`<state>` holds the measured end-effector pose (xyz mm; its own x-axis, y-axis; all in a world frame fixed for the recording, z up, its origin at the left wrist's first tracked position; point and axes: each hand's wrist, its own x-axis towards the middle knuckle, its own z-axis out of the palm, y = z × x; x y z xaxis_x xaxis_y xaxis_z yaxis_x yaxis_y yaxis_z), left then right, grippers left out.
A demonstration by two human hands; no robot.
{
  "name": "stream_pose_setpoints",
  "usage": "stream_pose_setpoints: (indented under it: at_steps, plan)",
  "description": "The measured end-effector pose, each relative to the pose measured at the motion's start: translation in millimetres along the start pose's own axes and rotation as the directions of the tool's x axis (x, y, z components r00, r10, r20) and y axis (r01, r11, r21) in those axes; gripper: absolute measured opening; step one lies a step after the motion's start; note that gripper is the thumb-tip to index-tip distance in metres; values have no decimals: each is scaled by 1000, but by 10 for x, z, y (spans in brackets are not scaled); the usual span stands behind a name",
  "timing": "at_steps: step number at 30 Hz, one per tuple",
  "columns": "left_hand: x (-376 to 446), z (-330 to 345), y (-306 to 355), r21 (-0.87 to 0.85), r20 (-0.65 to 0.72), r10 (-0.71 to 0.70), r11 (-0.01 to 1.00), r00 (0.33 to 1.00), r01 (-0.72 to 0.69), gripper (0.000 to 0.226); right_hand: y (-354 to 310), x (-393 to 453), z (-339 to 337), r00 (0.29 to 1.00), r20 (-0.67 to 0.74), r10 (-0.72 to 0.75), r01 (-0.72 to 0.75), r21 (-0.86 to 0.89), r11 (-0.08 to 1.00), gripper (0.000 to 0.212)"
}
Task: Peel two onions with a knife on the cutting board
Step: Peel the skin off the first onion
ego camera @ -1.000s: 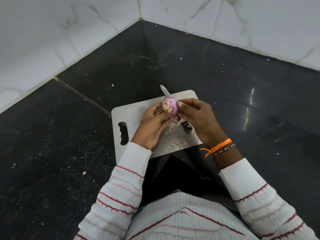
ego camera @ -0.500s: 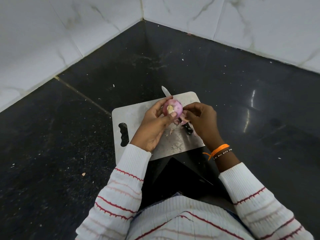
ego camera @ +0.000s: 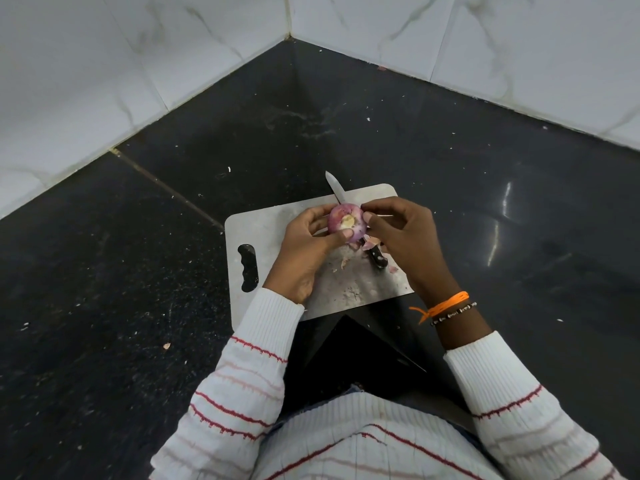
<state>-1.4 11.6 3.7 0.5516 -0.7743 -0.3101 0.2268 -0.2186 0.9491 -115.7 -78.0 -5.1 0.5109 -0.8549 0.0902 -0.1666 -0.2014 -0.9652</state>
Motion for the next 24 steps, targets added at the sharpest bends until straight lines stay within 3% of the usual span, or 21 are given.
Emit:
stream_pose_setpoints:
  at_steps: [8, 24]
  plan:
    - [-30, 30, 8, -30, -23, 27, 999, 999, -27, 36, 16, -16, -2, 996, -80, -32, 26, -82, 996, 12]
    - [-49, 53, 13, 26, -48, 18, 1000, 999, -17, 34, 61, -36, 10, 985, -55, -166, 147, -245, 958, 9]
